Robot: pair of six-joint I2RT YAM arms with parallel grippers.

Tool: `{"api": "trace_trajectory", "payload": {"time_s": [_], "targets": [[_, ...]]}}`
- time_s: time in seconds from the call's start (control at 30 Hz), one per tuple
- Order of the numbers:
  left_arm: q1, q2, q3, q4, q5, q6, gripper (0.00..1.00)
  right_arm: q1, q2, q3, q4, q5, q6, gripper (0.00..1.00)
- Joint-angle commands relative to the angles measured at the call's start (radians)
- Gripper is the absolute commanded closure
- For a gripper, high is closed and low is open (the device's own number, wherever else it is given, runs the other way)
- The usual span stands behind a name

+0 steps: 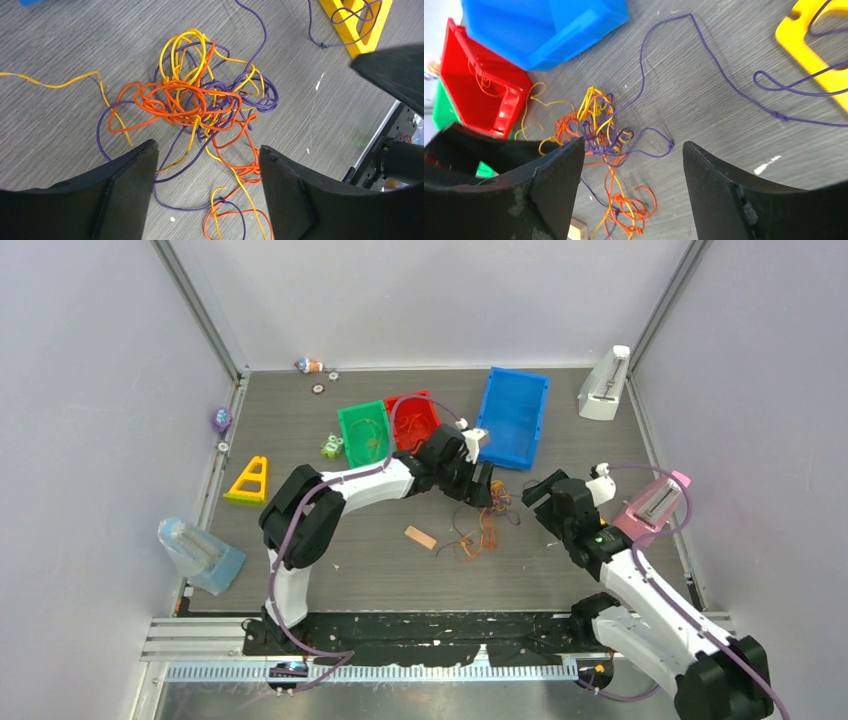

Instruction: Untangle the cables

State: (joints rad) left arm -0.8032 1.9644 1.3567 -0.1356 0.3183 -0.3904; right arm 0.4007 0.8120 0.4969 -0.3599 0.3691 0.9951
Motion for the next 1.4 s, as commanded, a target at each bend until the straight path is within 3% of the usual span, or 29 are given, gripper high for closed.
{"api": "trace_trajectory", "payload": {"time_s": [0.0,0.13,0.43,0.53,0.63,0.8,0.83,0.9,1.13,1.37], "targets": [[0.0,-0.001,0.017,0.034,0.018,-0.019,0.31,-0.086,0.09,-0.096,0.367,-0.18,0.167,0.27],[0.002,-0.046,-0.038,0.081,-0.011,-0.001,0.39,-0.125,0.207,-0.123,0.511,-0.257,0.193,0.3],[0.019,-0.238,-0.219,0.183,-0.11,0.035,0.43,-0.136,0.442,-0.101,0.709,-0.296,0.209,0.35],[0.022,-0.354,-0.321,0.214,-0.193,0.049,0.4,-0.139,0.493,-0.097,0.749,-0.29,0.206,0.45],[0.028,-0.477,-0.424,0.24,-0.272,0.073,0.38,-0.142,0.527,-0.093,0.772,-0.267,0.193,0.64],[0.033,-0.728,-0.653,0.344,-0.494,0.095,0.33,-0.144,0.465,-0.116,0.762,-0.186,0.125,0.81],[0.033,-0.775,-0.695,0.368,-0.526,0.1,0.32,-0.145,0.452,-0.117,0.751,-0.16,0.115,0.9],[0.035,-0.855,-0.761,0.409,-0.582,0.114,0.32,-0.143,0.405,-0.118,0.719,-0.136,0.063,0.94],[0.035,-0.98,-0.875,0.494,-0.647,0.15,0.37,-0.058,0.087,-0.144,0.641,-0.066,-0.155,0.95],[0.035,-0.959,-0.892,0.562,-0.538,0.146,0.35,0.062,-0.055,-0.049,0.567,-0.279,-0.373,0.95]]}}
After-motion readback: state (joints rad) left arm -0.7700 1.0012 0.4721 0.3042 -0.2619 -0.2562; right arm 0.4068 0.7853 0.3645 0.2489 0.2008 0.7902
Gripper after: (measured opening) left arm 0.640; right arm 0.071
